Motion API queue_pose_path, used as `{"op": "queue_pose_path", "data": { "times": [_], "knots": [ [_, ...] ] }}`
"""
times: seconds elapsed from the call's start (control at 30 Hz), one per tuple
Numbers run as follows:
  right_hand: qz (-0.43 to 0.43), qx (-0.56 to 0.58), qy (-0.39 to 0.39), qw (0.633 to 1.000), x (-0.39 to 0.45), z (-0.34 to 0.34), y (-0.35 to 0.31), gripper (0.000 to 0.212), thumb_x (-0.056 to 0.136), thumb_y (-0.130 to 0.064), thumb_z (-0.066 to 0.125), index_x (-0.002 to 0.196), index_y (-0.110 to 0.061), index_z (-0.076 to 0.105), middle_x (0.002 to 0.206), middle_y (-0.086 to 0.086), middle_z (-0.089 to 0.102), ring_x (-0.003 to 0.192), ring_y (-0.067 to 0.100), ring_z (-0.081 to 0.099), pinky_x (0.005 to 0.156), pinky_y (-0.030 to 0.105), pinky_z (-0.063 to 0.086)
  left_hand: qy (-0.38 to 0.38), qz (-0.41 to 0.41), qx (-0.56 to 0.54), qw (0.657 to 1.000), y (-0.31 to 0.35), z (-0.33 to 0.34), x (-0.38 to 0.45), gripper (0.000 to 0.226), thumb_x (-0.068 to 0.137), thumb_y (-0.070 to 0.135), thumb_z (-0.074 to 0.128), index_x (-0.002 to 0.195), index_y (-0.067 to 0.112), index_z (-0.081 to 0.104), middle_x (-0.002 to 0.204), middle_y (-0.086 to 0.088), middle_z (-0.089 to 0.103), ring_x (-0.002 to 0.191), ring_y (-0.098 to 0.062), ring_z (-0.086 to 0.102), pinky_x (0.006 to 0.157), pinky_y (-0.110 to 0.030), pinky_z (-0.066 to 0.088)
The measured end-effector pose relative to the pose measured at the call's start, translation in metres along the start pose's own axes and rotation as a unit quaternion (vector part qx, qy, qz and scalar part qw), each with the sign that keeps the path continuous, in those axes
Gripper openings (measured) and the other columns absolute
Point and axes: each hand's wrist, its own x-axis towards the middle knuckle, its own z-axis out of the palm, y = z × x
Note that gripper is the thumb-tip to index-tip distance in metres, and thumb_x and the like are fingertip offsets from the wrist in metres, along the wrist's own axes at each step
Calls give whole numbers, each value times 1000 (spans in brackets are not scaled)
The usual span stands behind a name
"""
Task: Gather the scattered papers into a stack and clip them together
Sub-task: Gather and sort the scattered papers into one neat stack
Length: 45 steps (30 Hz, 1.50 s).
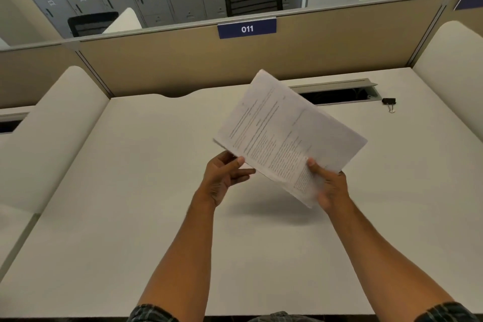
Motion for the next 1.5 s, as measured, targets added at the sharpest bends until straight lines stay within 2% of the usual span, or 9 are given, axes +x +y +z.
{"op": "queue_pose_path", "data": {
  "times": [0.17,0.43,0.5,0.6,0.73,0.97,1.17,1.27,1.5],
  "knots": [
    [28,68,-49,996,-10,18,24,54,88,2,70,140,-5,57,138,15,64,129,39,59,106,61,47,75,59,18,995,-13,45,6,43,82,11,83,123,8,68,120,-10,75,113,-28,71,100,-54,55],
    [30,39,-67,997,-11,-11,12,49,84,3,69,131,-9,63,127,12,70,117,30,66,93,40,59,96,71,16,993,2,34,13,39,74,14,83,112,10,73,115,-11,76,108,-33,73,91,-53,60],
    [28,-29,-57,998,-5,-29,-3,39,79,-12,79,117,-11,72,116,11,74,109,31,66,84,37,60,71,62,46,994,8,22,13,46,73,15,83,117,8,72,116,-10,76,107,-32,73,88,-50,61],
    [28,-173,-106,979,1,-43,-24,69,59,-41,95,117,-10,74,103,14,76,83,23,70,73,33,56,26,22,100,994,8,7,17,46,76,10,83,120,7,72,115,-9,77,106,-29,74,89,-44,62],
    [42,-300,-162,939,1,-30,-30,28,91,-22,75,116,-9,75,107,14,78,90,27,75,75,34,59,-10,-62,156,986,-14,-3,21,41,83,3,79,123,7,70,114,-10,77,104,-31,75,90,-46,61],
    [29,-407,-71,910,18,-20,5,9,86,-13,80,93,-7,79,92,6,79,88,26,77,75,34,63,50,-90,181,978,-56,-8,17,43,82,5,82,123,12,69,117,-6,75,99,-22,75,79,-31,63],
    [10,-564,-15,825,26,-16,28,31,83,-22,83,64,-9,63,66,2,63,61,15,57,53,21,38,153,-46,360,919,-73,-12,12,17,89,9,71,105,14,75,105,-1,75,90,-18,71,75,-24,56],
    [-19,-573,12,819,25,-16,34,24,80,-19,86,72,-12,65,71,-1,62,64,14,56,56,20,38,175,-29,412,894,-75,-9,8,13,93,9,64,96,10,77,88,7,69,75,-10,64,57,-11,41],
    [-57,-588,41,806,23,-17,51,31,85,-13,81,109,4,70,94,0,61,93,23,65,82,26,46,245,-43,465,850,-84,-4,13,40,87,4,62,55,14,40,59,3,44,56,-14,46,50,-21,30]
  ]
}}
